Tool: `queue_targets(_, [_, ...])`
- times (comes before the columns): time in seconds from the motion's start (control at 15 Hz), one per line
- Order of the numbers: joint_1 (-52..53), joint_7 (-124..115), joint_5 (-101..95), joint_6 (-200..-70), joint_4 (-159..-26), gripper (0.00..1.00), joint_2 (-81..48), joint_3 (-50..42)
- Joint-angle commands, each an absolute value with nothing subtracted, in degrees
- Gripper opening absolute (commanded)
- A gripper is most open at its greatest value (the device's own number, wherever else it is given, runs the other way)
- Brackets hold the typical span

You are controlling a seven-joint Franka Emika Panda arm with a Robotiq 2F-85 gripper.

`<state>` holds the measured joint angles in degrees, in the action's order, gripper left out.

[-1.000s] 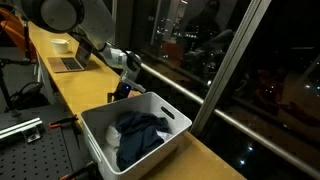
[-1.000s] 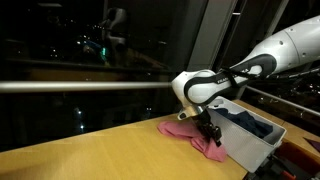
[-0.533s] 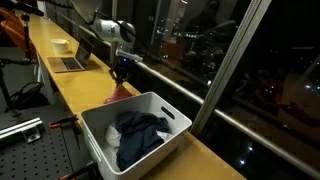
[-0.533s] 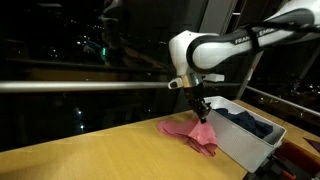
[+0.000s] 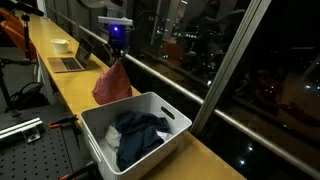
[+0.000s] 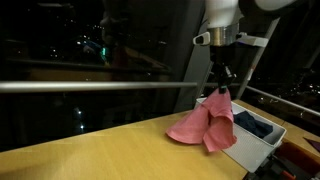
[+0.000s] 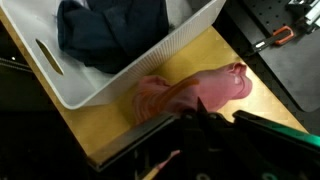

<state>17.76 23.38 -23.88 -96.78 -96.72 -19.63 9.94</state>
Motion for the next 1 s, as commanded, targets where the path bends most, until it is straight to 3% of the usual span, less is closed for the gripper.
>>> queue_targets(0.0, [15.20,14.24,-23.73,-99.58,-110.64,0.01,-5.59,10.13])
queue_targets(0.53, [7.79,10.92,-26.10,-94.14,-120.35,0.01,16.26,6.29])
queue_targets(0.93, [3.91,13.93,-27.61,-97.98,-117.15,0.01,15.35,2.20])
